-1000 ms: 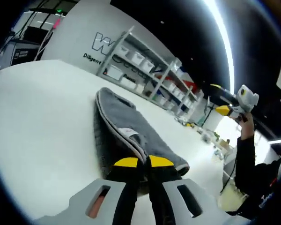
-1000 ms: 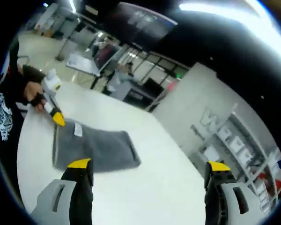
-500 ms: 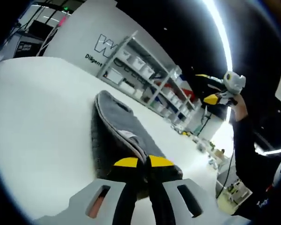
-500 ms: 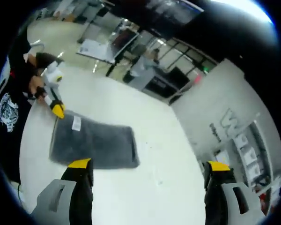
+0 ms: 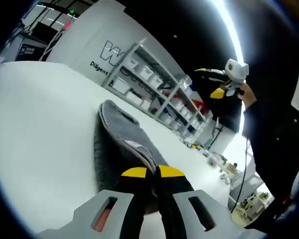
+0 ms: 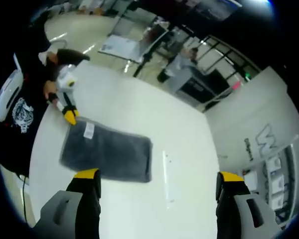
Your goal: Open the folded towel by lifting each exposed corner and separating the folded layers until the towel lies flat within the target outline without major curled edges
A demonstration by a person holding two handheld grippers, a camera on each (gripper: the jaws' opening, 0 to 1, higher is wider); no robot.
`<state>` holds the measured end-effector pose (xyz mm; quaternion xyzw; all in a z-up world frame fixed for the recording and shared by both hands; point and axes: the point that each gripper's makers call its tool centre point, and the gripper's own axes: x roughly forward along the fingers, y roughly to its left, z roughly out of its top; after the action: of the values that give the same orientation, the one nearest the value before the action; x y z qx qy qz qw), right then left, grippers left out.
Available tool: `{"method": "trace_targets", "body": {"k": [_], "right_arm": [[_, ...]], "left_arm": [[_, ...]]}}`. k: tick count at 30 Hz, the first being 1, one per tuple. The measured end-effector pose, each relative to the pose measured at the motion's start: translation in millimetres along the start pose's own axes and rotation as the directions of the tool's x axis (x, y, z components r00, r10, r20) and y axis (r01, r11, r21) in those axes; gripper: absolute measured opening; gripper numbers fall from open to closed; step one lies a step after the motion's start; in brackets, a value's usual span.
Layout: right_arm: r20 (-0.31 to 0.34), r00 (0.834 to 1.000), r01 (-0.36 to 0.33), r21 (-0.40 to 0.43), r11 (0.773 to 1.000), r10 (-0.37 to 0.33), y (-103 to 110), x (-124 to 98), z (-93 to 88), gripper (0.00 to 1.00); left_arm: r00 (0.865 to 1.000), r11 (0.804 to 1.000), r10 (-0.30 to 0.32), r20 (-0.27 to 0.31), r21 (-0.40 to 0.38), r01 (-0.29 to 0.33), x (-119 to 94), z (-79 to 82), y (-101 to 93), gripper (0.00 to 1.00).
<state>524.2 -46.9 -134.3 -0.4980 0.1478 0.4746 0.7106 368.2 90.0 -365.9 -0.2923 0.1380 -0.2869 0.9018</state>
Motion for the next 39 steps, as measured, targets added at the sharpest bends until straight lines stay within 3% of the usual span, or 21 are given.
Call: {"method": "trace_targets", "body": {"k": [2,5,8,10,20,33,37,39], "right_arm": [[0.007,1.0,-0.003,0.012,1.0,0.003,-12.4,3.2,11.6,0.88],[0.001,0.999,-0.041,-0.005,0.999,0.041,-10.9,16.6,21.9,0.92],[-0.013,0.997,-0.078,-0.021,0.997,0.078,-8.3,40.6,28.1,0.89],[-0.03,0.993,-0.118,-0.038,0.992,0.117,-3.5,57.0,27.3,0.89],[-0.048,0.986,-0.163,-0.025,0.986,0.161,-19.7,119.6,31.1,0.86],[-0.081,0.975,-0.209,-0.025,0.978,0.207,-14.5,184.3,26.4,0.83],[-0.074,0.973,-0.218,0.003,0.976,0.217,-9.4,198.2,23.0,0.69],[-0.071,0.973,-0.221,0.016,0.975,0.221,-8.0,204.3,20.5,0.74]], "left_arm": [[1.0,1.0,-0.012,0.007,-0.009,0.012,1.2,0.4,-2.1,0.04],[0.999,0.999,-0.034,0.012,-0.012,0.035,2.8,0.6,-5.5,0.04],[0.999,0.998,-0.051,0.014,-0.027,0.052,4.6,-1.5,-7.4,0.04],[0.998,0.997,-0.054,0.024,-0.051,0.055,5.1,-2.2,-8.0,0.04],[0.997,0.996,-0.065,0.033,-0.051,0.066,4.8,-1.7,-10.7,0.04],[0.996,0.994,-0.089,0.031,-0.067,0.091,2.9,-4.7,-13.3,0.04],[0.995,0.992,-0.094,0.025,-0.078,0.096,1.3,-5.5,-12.9,0.04],[0.995,0.992,-0.094,0.027,-0.075,0.096,0.5,-5.1,-13.4,0.04]]}}
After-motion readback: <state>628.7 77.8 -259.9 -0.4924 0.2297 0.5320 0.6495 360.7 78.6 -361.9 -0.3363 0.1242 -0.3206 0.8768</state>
